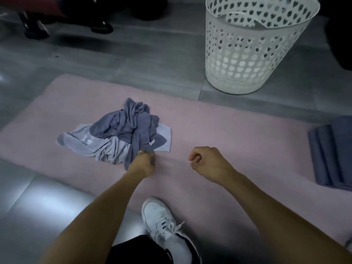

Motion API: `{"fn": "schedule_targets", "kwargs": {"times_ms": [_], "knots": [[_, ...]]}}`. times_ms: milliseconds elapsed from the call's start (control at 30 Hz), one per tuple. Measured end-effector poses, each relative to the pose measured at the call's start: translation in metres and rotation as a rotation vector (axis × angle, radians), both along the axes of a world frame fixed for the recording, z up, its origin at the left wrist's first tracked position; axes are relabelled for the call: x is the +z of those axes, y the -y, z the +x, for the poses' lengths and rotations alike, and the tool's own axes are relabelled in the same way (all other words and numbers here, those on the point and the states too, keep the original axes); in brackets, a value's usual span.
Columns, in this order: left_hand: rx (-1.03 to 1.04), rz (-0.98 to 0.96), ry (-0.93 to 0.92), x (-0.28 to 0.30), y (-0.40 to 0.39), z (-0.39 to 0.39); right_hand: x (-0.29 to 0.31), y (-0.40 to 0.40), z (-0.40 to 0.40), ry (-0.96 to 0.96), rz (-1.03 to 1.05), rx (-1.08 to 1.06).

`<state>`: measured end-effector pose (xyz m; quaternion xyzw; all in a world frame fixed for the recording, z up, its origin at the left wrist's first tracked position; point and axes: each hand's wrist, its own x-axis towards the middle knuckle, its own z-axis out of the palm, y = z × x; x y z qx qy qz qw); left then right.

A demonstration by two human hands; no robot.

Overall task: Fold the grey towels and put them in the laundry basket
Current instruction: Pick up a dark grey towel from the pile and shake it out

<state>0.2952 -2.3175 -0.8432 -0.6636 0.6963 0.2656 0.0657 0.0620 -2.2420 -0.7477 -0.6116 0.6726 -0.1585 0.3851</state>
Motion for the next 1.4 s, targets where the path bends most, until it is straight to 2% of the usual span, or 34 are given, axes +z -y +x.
{"fn": "schedule_targets", "kwargs": {"times_ms": [133, 267, 400, 500, 700, 800, 900, 1000, 1133, 1300, 1367, 1400], "knots": [[0.195, -0.025, 0.029, -0.036, 0.032, 0.006, -0.030, 0.020, 0.007, 0.011, 0.043, 0.018], [0.134, 0.025, 0.032, -0.059, 0.050, 0.013, -0.044, 0.033, 0.013, 0.012, 0.055, 0.037], [0.156, -0.086, -0.028, -0.049, 0.051, 0.017, -0.043, 0.037, 0.009, 0.033, 0.055, 0.012], [0.114, -0.190, -0.158, -0.014, 0.037, 0.011, -0.032, 0.032, 0.001, 0.049, 0.054, -0.024], [-0.116, -0.193, -0.423, 0.085, -0.011, -0.027, 0.008, -0.002, -0.029, 0.046, 0.003, -0.091], [-0.138, -0.171, -0.624, 0.135, -0.039, -0.050, 0.035, -0.027, -0.052, 0.089, -0.014, -0.120], [-0.106, -0.108, -0.804, 0.179, -0.066, -0.075, 0.071, -0.052, -0.074, 0.199, -0.027, -0.038], [-0.108, -0.072, -0.901, 0.220, -0.088, -0.107, 0.105, -0.077, -0.091, 0.223, -0.047, 0.008], [-0.135, -0.022, -1.026, 0.260, -0.108, -0.146, 0.148, -0.101, -0.122, 0.207, -0.135, -0.112], [-0.268, -0.034, -0.948, 0.277, -0.110, -0.193, 0.208, -0.129, -0.168, 0.243, -0.326, -0.206], [-0.407, -0.122, -0.760, 0.271, -0.102, -0.218, 0.221, -0.142, -0.183, 0.213, -0.374, -0.199], [-0.501, -0.181, -0.593, 0.267, -0.099, -0.232, 0.224, -0.149, -0.189, 0.204, -0.392, -0.206]]}}
